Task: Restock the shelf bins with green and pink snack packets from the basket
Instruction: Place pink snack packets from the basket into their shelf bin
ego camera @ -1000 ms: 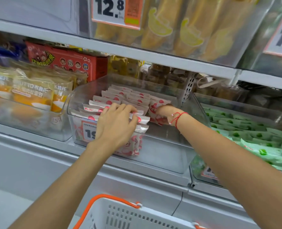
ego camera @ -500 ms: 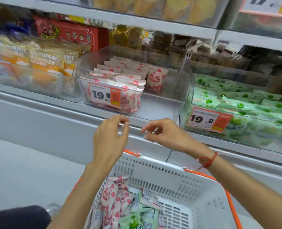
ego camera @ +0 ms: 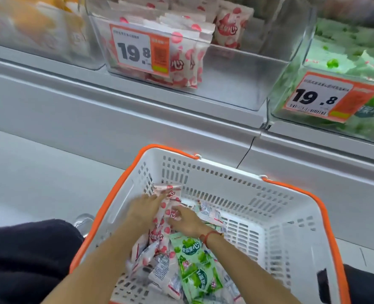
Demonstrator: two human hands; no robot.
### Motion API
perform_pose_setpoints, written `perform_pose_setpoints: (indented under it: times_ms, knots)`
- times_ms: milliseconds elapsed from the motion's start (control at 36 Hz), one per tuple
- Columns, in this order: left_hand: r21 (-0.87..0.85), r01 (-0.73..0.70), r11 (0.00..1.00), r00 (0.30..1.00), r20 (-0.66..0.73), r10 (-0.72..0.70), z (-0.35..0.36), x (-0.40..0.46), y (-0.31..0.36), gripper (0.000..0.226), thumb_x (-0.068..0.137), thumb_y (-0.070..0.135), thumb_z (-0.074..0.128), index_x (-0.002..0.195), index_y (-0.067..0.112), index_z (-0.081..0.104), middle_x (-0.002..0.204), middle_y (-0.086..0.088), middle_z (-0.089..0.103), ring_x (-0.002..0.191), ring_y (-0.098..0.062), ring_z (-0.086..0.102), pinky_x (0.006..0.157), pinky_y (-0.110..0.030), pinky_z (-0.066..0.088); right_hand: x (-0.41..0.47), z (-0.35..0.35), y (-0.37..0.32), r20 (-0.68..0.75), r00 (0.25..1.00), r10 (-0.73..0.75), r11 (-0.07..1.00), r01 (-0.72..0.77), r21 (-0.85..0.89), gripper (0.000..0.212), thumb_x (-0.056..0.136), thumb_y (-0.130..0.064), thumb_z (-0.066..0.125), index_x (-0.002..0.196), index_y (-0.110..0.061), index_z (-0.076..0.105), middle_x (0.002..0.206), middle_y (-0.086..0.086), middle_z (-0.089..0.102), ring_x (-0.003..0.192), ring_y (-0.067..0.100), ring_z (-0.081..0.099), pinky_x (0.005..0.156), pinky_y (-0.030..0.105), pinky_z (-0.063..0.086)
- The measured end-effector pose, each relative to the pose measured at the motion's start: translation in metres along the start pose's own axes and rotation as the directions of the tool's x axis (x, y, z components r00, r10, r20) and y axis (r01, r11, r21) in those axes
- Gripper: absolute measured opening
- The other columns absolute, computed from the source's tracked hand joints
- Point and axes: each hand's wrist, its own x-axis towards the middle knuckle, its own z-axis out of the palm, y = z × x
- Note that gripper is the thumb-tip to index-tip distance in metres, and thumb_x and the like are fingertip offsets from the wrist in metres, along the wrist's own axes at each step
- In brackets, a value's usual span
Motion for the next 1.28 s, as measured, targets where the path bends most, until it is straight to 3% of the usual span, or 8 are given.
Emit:
perform_pose_setpoints:
  times_ms: [111, 278, 472, 695, 917, 1028, 1111, 1278]
  knots:
    - [-0.432, 0.041, 0.901, 0.999, 0.023, -0.034, 0.016, 0.007, -0.007, 0.069, 0.091, 0.001, 0.045, 0.148, 0.032, 0.020, 0.123, -0.002, 0.064, 0.106, -0.023, 0.060, 0.088, -0.034, 0.049, 0.020, 0.010, -0.013, -0.103, 0.994, -0.048, 0.996, 0.055, 0.063, 0.019, 0.096, -0.038, 0.052, 0.083, -0.024, 0.057, 0.076, -0.007, 0.058, 0.071, 0.011, 0.052, 0.059, 0.014, 0.038]
    - [-0.917, 0.329, 0.224, 0.922, 0.260, -0.286, 0.037, 0.013, -0.011, 0.041, 0.087, -0.020, 0.039, 0.123, -0.001, 0.043, 0.097, -0.007, 0.053, 0.077, -0.015, 0.051, 0.059, -0.023, 0.048, 0.041, 0.005, -0.006, -0.173, 0.984, 0.044, 0.993, -0.023, 0.119, 0.038, 0.096, -0.013, 0.049, 0.059, -0.022, 0.045, 0.069, 0.004, 0.053, 0.069, 0.018, 0.050, 0.063, 0.024, 0.036]
    - [-0.921, 0.110, 0.374, 0.990, 0.069, -0.121, -0.020, 0.002, -0.006, 0.032, 0.096, 0.026, 0.055, 0.127, 0.019, 0.054, 0.116, 0.003, 0.061, 0.100, -0.012, 0.059, 0.079, -0.019, 0.048, 0.003, -0.050, -0.026, -0.044, 0.999, 0.016, 0.926, 0.002, 0.377, 0.025, 0.102, -0.018, 0.038, 0.119, -0.004, 0.051, 0.118, 0.013, 0.062, 0.103, 0.028, 0.063, 0.082, 0.034, 0.057]
    - [-0.996, 0.081, -0.030, 0.962, 0.070, 0.264, -0.102, -0.017, -0.029, 0.052, 0.082, 0.038, 0.071, 0.128, 0.020, 0.055, 0.123, 0.003, 0.066, 0.114, -0.016, 0.062, 0.102, -0.032, 0.045, -0.060, -0.137, -0.074, -0.166, 0.983, -0.080, 0.882, 0.147, 0.448, 0.018, 0.103, -0.021, 0.036, 0.109, -0.015, 0.053, 0.095, 0.003, 0.067, 0.079, 0.014, 0.064, 0.066, 0.019, 0.053]
    - [-0.933, -0.358, -0.020, 0.933, -0.359, 0.013, -0.198, -0.052, -0.018, 0.025, 0.085, 0.020, 0.066, 0.110, 0.018, 0.066, 0.101, 0.002, 0.074, 0.094, -0.010, 0.068, 0.091, -0.021, 0.051, -0.123, -0.178, -0.153, -0.448, 0.859, -0.247, 0.906, 0.369, 0.208, 0.029, 0.097, -0.044, 0.042, 0.107, -0.022, 0.059, 0.104, -0.004, 0.068, 0.093, 0.014, 0.065, 0.087, 0.036, 0.053]
    - [-0.841, -0.539, 0.047, 0.828, -0.540, -0.150, -0.241, -0.064, -0.014, 0.018, 0.081, 0.021, 0.072, 0.099, 0.021, 0.070, 0.085, 0.009, 0.074, 0.082, -0.001, 0.066, 0.082, -0.016, 0.050, -0.147, -0.189, -0.183, -0.593, 0.699, -0.400, 0.866, 0.501, 0.006, 0.009, 0.090, -0.033, 0.061, 0.098, -0.031, 0.056, 0.097, -0.016, 0.064, 0.089, 0.004, 0.061, 0.071, 0.015, 0.046]
    - [-0.735, -0.674, 0.073, 0.705, -0.669, -0.234, -0.274, -0.067, -0.007, 0.013, 0.086, 0.019, 0.067, 0.099, 0.023, 0.070, 0.089, 0.010, 0.073, 0.083, 0.002, 0.067, 0.072, -0.008, 0.049, -0.142, -0.207, -0.206, -0.688, 0.594, -0.418, 0.804, 0.594, 0.024, 0.017, 0.091, -0.022, 0.062, 0.107, -0.019, 0.059, 0.104, -0.004, 0.067, 0.097, 0.013, 0.064, 0.085, 0.027, 0.052]
    - [-0.454, -0.516, 0.726, 0.414, -0.874, -0.253, -0.321, -0.035, -0.021, 0.025, 0.092, 0.033, 0.057, 0.116, 0.029, 0.063, 0.116, 0.011, 0.064, 0.108, -0.011, 0.056, 0.094, -0.030, 0.042, -0.100, -0.269, -0.243, -0.807, 0.565, -0.172, 0.819, 0.537, 0.201, 0.033, 0.086, -0.025, 0.060, 0.116, -0.012, 0.057, 0.111, 0.008, 0.065, 0.101, 0.027, 0.063, 0.091, 0.043, 0.052]
